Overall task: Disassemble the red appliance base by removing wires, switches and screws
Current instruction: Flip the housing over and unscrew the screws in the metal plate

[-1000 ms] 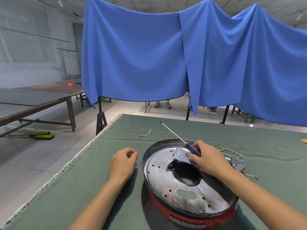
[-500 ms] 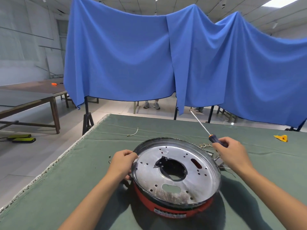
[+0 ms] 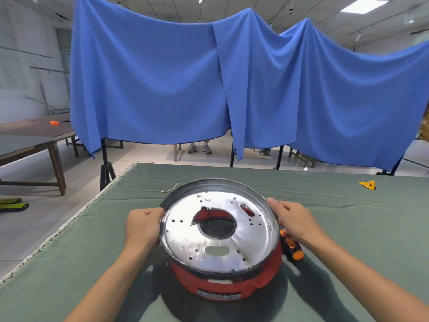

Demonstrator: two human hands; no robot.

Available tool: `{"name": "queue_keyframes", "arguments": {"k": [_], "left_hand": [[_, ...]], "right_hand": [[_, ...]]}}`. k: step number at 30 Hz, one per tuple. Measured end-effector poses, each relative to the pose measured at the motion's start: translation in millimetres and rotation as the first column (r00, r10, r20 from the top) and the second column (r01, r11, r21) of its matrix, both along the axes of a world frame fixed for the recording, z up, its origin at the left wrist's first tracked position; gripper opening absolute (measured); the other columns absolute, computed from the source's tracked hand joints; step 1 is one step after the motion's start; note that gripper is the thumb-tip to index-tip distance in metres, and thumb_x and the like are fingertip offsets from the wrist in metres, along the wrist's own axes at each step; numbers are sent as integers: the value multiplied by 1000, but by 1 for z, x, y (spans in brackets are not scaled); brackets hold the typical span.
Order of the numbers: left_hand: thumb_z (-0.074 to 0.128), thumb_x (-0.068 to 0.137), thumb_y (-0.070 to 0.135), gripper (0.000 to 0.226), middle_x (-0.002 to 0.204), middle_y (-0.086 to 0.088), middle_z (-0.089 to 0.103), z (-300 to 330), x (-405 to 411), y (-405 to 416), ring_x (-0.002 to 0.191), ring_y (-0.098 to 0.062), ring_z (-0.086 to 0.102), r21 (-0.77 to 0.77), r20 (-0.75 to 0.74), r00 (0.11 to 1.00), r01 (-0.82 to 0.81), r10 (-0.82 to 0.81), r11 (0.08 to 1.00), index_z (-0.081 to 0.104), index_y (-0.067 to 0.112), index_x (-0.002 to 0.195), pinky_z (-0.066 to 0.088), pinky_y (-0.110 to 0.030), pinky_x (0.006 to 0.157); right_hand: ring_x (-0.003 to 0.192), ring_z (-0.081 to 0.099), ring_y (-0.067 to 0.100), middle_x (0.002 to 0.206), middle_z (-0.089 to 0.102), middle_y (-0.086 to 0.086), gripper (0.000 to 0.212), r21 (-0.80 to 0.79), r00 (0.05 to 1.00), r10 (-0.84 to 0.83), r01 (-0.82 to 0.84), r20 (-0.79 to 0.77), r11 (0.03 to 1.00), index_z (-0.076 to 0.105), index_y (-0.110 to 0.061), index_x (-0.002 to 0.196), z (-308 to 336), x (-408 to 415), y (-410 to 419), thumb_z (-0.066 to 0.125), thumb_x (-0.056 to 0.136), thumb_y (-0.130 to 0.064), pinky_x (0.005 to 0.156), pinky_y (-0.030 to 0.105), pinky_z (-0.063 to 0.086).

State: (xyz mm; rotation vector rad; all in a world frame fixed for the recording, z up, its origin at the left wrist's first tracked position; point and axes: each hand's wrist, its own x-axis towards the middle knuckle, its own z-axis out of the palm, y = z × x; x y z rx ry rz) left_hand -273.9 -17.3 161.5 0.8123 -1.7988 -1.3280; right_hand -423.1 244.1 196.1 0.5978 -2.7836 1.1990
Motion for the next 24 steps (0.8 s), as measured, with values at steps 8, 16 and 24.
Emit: {"name": "queue_keyframes", "arguments": {"k": [8, 16, 24], "left_hand": [[45, 94, 36, 43, 52, 3, 53, 25, 6, 19, 45, -19, 41, 38, -119, 992, 41, -37, 998, 55, 7, 63, 31, -30, 49], [51, 90, 42, 15, 74, 12, 61, 19, 14, 93, 75, -16, 60, -465, 123, 977, 209, -171, 860, 49, 31, 100, 48, -38, 72], [51, 86, 53, 30, 97, 3, 63, -3, 20, 142, 97, -23, 56, -648, 667, 708, 705, -231, 289, 54, 24, 91, 40, -34, 74]], "right_hand": [[40, 29, 17, 49, 36, 5, 28, -70, 994, -33, 40, 102, 997, 41, -10, 59, 10, 7, -1, 53, 84, -2, 41, 23, 21], [37, 30, 17, 35, 32, 3, 28, -269, 936, -296, 340, 193, 901, 37, -10, 56, 3, -16, 58, 45, 79, 3, 40, 21, 26], [40, 32, 20, 28, 35, 1, 24, -361, 852, -414, 514, 322, 778, 43, -5, 56, -22, -4, 111, 49, 79, 1, 41, 21, 29]]}}
